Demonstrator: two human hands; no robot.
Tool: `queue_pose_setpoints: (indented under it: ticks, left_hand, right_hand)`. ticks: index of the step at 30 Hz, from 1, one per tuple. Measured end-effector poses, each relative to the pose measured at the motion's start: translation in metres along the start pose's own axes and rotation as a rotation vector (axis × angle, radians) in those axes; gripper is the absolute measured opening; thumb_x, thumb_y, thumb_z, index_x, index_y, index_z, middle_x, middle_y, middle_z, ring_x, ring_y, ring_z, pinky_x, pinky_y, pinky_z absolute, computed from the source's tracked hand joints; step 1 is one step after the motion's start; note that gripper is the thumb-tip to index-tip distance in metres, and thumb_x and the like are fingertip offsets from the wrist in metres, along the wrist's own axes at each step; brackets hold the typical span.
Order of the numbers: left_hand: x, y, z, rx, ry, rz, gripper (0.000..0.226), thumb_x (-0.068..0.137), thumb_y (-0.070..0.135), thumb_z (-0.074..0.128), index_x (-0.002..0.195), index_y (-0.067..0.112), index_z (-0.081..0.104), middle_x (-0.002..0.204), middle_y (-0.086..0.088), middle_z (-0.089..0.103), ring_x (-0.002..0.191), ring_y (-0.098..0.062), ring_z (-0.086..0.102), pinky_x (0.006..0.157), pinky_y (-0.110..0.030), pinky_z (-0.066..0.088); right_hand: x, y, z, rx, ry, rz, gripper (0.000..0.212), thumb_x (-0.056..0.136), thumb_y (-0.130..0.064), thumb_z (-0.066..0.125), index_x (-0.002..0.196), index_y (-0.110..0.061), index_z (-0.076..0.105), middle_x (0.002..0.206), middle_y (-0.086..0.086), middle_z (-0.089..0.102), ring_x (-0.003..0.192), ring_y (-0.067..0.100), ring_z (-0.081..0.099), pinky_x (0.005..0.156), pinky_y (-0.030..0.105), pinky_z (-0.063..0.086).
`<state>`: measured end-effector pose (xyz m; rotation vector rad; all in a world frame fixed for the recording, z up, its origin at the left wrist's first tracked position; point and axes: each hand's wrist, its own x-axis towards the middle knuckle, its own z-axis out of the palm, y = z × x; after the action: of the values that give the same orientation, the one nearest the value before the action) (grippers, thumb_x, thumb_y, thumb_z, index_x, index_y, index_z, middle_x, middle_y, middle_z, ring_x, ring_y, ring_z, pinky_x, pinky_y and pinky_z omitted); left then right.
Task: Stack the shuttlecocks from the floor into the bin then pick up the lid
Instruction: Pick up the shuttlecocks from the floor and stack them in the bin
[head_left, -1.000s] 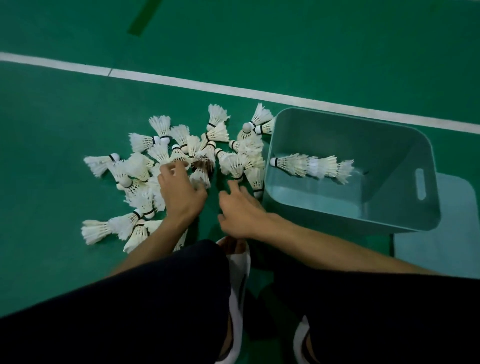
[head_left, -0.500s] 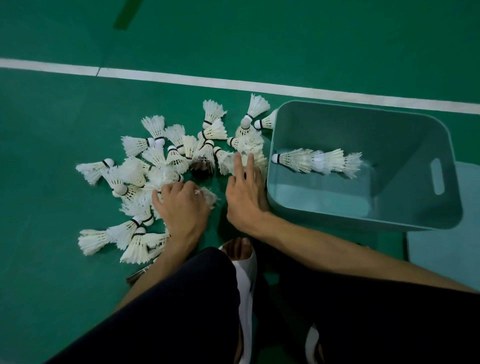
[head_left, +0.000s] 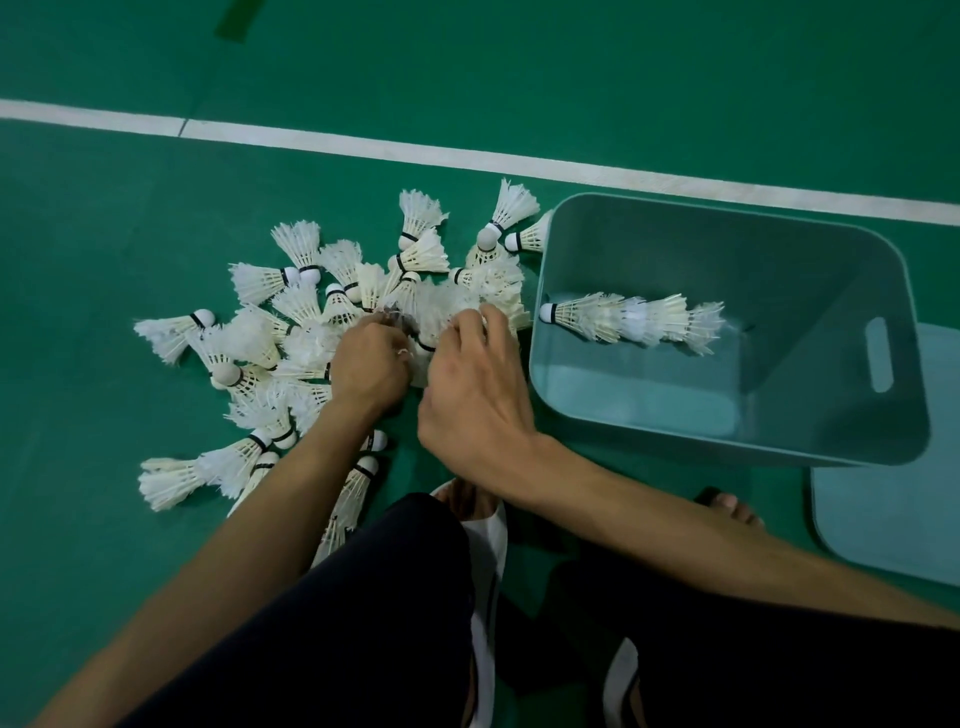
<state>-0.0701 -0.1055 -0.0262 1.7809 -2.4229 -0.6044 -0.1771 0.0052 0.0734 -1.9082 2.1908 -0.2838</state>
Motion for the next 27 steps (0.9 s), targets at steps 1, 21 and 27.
queue_pose_setpoints:
  ticks: [1,21,27]
  left_hand:
    - [-0.002,-0.002,0.0,-0.031,0.002,-0.011,0.015,0.085,0.004,0.064,0.075,0.003,0.076,0.118,-0.017,0.07,0.095,-0.034,0.066,0.071,-0.033,0.046]
    - [-0.056,0.063,-0.099,-0.334,0.232,0.048,0.036,0.073,0.008,0.06,0.101,-0.001,0.08,0.09,-0.011,0.077,0.078,-0.018,0.064,0.069,-0.022,0.049]
    - [-0.058,0.11,-0.113,-0.32,0.405,0.299,0.025,0.073,0.012,0.061,0.087,0.007,0.081,0.086,-0.006,0.078,0.075,-0.018,0.067,0.077,-0.032,0.056]
  right_hand:
    - [0.002,-0.004,-0.002,0.031,0.025,0.007,0.048,0.077,-0.027,0.07,0.115,0.001,0.063,0.123,0.016,0.054,0.127,0.034,0.039,0.115,0.043,0.033]
    - [0.019,0.051,-0.087,0.94,0.241,0.195,0.03,0.083,0.002,0.071,0.113,-0.002,0.072,0.105,0.007,0.07,0.082,0.006,0.061,0.073,0.021,0.054]
    - [-0.015,0.135,-0.12,1.107,0.417,0.436,0.026,0.079,0.001,0.074,0.097,-0.017,0.079,0.094,0.003,0.077,0.075,0.01,0.063,0.073,0.024,0.056]
